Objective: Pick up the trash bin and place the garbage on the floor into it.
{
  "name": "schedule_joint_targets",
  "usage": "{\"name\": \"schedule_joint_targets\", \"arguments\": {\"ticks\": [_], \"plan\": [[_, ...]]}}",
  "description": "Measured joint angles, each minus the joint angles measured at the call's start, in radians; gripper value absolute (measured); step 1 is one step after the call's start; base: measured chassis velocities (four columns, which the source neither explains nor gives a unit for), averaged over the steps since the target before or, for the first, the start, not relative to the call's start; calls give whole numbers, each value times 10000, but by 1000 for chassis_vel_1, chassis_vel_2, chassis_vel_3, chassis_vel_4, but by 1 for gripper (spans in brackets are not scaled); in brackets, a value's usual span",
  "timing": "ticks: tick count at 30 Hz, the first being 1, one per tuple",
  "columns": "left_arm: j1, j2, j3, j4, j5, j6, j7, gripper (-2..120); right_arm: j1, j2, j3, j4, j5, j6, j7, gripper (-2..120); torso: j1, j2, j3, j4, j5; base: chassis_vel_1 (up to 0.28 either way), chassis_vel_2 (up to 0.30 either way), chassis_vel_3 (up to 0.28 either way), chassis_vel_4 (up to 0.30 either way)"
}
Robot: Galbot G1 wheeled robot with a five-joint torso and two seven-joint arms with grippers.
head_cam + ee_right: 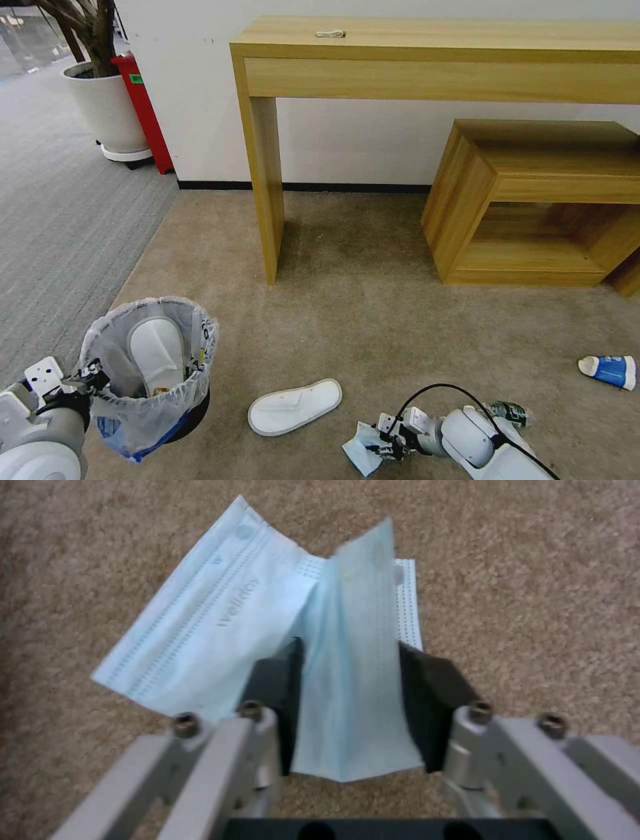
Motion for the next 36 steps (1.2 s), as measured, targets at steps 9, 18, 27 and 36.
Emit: {"name": "schedule_joint_targets", "arguments": {"ticks": [9,18,27,36], "plan": [[-51,36,19,87,-15,-25,26,3,-13,43,115,-97,182,543,436,3,0,0,0,0,0,0,0,0,0],[-139,161,81,128,-56,-28,32,3,68,-174,653,1087,2525,1943,766,0,0,0,0,-1,1,0,0,0,0],[-166,118,483,150,-141,-26,13,3,1215,-310,717,3381,7192,3274,-250,0,0,0,0,1,0,0,0,0,0],[-180,-80,1290,108,220,-41,22,3,3705,-41,-1839,3033,10849,3633,-256,0,0,0,1,0,0,0,0,0,0]]}}
